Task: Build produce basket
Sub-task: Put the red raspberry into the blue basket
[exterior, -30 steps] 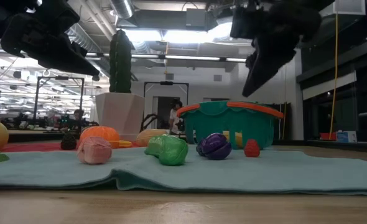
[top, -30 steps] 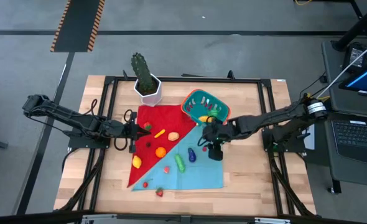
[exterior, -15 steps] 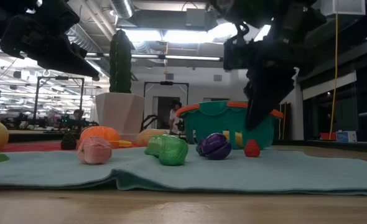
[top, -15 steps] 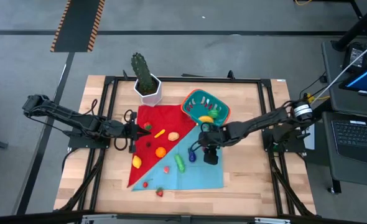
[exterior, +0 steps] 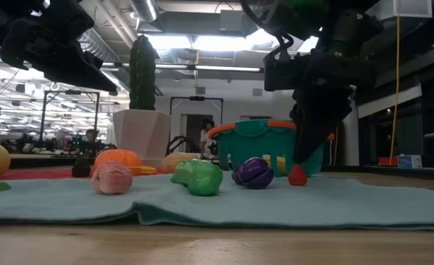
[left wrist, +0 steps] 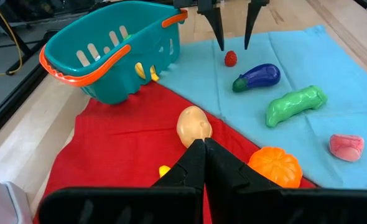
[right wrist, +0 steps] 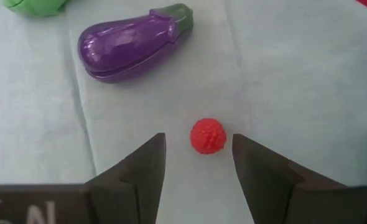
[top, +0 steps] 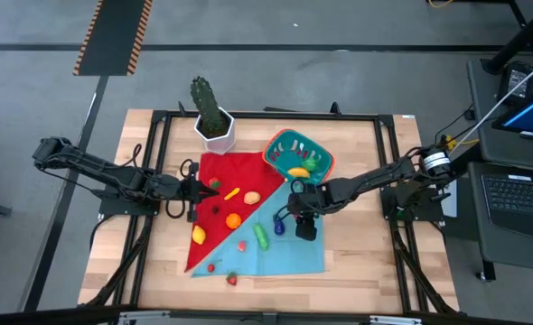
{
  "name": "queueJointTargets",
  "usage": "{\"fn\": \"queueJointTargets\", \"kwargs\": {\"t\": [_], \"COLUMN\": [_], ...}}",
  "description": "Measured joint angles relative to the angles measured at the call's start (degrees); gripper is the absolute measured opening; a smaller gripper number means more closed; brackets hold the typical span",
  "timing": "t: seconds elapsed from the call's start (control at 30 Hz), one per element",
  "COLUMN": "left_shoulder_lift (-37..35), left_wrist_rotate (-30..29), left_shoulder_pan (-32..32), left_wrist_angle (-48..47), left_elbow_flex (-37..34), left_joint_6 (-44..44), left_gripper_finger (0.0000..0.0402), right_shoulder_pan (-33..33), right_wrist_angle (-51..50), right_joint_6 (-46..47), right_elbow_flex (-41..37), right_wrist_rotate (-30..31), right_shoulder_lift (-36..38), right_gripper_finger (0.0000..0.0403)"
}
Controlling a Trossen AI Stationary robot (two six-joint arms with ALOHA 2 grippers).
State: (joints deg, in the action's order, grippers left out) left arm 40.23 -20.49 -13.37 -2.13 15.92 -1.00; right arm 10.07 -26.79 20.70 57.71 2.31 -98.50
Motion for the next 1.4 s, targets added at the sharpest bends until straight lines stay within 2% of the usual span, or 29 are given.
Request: {"fn": "queueJointTargets", "kwargs": {"t": [0.43, 0.67, 0.93, 1.4], "left_shoulder_lift": [0.00, 0.02, 0.00, 0.00], "left_wrist_rotate": [0.00, 0.00, 0.00, 0.24], "left_shoulder_pan": [0.00, 0.00, 0.00, -0.04], "left_wrist_angle": [0.00, 0.00, -0.02, -0.68], "left_elbow_flex": [0.00, 0.00, 0.00, -0.02], "left_joint_6": [0.05, 0.05, 0.03, -0.02], "left_gripper_finger": [0.0000, 0.0000, 0.0000, 0.0000], "right_shoulder_pan": [1.01, 2.17, 2.27, 2.38], "right_wrist_angle": [-0.34, -2.14, -2.67, -1.52], "right_joint_6": [-0.25, -3.37, -6.24, -5.81], "right_elbow_flex": [1.22, 2.03, 2.03, 1.90], "right_wrist_rotate": [0.89, 1.12, 4.22, 5.76], "right_shoulder_lift": [-0.04, -0.04, -0.05, -1.69], "right_gripper_finger": [0.0185, 0.0166, 0.0148, 0.0147]}}
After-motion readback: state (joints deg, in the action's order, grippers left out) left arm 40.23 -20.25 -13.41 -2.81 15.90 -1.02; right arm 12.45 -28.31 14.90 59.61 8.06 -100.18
